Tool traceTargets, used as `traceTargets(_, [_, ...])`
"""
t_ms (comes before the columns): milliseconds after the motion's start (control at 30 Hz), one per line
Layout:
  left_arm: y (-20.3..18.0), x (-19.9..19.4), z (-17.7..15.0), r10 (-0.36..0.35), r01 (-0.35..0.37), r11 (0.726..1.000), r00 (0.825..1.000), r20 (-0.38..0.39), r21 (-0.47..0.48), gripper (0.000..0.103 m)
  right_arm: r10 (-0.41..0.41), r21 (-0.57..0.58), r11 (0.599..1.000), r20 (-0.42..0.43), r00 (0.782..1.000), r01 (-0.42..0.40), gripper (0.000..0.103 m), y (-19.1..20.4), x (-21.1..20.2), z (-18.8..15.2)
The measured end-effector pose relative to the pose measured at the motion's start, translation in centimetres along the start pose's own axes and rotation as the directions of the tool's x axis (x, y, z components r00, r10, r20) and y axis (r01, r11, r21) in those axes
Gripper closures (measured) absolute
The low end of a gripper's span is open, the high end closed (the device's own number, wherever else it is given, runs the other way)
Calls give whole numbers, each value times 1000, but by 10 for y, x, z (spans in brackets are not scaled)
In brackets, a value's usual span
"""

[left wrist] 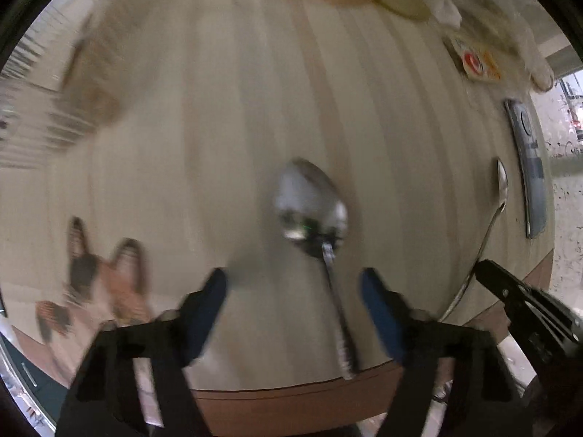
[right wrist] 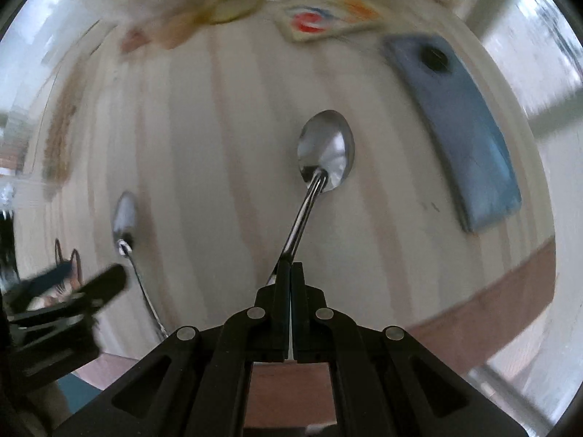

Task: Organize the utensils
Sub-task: 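Grasp a steel knife with the left tool while the right tool grasps another knife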

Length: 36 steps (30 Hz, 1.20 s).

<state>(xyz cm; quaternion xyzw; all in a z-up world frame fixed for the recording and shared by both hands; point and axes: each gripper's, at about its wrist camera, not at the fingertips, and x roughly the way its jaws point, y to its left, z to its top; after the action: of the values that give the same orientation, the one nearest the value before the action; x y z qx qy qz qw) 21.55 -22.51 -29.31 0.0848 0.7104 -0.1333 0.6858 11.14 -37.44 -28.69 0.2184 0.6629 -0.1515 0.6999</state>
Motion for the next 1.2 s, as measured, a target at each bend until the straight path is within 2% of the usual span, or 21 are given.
traceTargets(33, [-5, -2, 0, 17, -17, 1000, 999, 33, 13, 53, 19, 22, 1000, -3, 1000, -19, 99, -8, 0, -2])
traceTargets(67, [-9, -4, 0, 45, -47, 998, 997, 56, 29, 62, 50, 65, 997, -3, 999, -49, 96, -19, -1, -5])
traceTargets(133, [-11, -6, -1, 64, -69, 996, 994, 86, 57, 84, 93, 119, 988, 18, 996, -94, 71, -33, -5, -6])
traceTargets(200, [-8, -7, -1, 76, -82, 994, 993, 93, 66, 91, 130, 157, 978, 51, 990, -137, 65, -43, -10, -8])
traceTargets(300, [11, -8, -4, 124, -130, 990, 987, 102, 58, 101, 165, 190, 965, 85, 983, -179, 65, -51, -11, -1])
traceTargets(400, [38, -9, -8, 145, -147, 989, 985, 98, 21, 101, 162, 186, 966, 100, 982, -178, 65, -46, -10, 9])
traceTargets(467, [60, -10, -14, 159, -159, 987, 983, 92, -9, 101, 105, 160, 979, 122, 987, -124, 66, -32, -10, 13])
traceTargets(500, [68, -10, -16, 165, -164, 986, 982, 89, -18, 101, 42, 140, 988, 127, 991, -60, 75, -22, -8, 18])
traceTargets(533, [78, -11, -19, 169, -167, 985, 982, 86, -34, 101, -25, 123, 992, 139, 990, 8, 95, -13, -7, 23])
traceTargets(633, [104, -12, -30, 168, -162, 984, 983, 76, -79, 101, -81, 87, 994, 149, 986, 69, 100, 4, -5, 26])
traceTargets(767, [129, -15, -42, 155, -147, 982, 985, 69, -116, 101, -1, -65, 998, 96, 995, 7, 100, 57, 4, 13])
traceTargets(933, [156, -20, -49, 128, -117, 984, 989, 73, -134, 100, 78, -204, 976, 17, 997, -73, 100, 113, 12, -15])
traceTargets(1033, [172, -24, -49, 110, -99, 986, 991, 75, -137, 100, 48, -255, 966, 14, 999, -43, 100, 132, 13, -27])
traceTargets(1200, [174, -23, -55, 95, -85, 989, 993, 76, -124, 100, 35, -246, 968, -16, 999, -38, 100, 137, 14, -22])
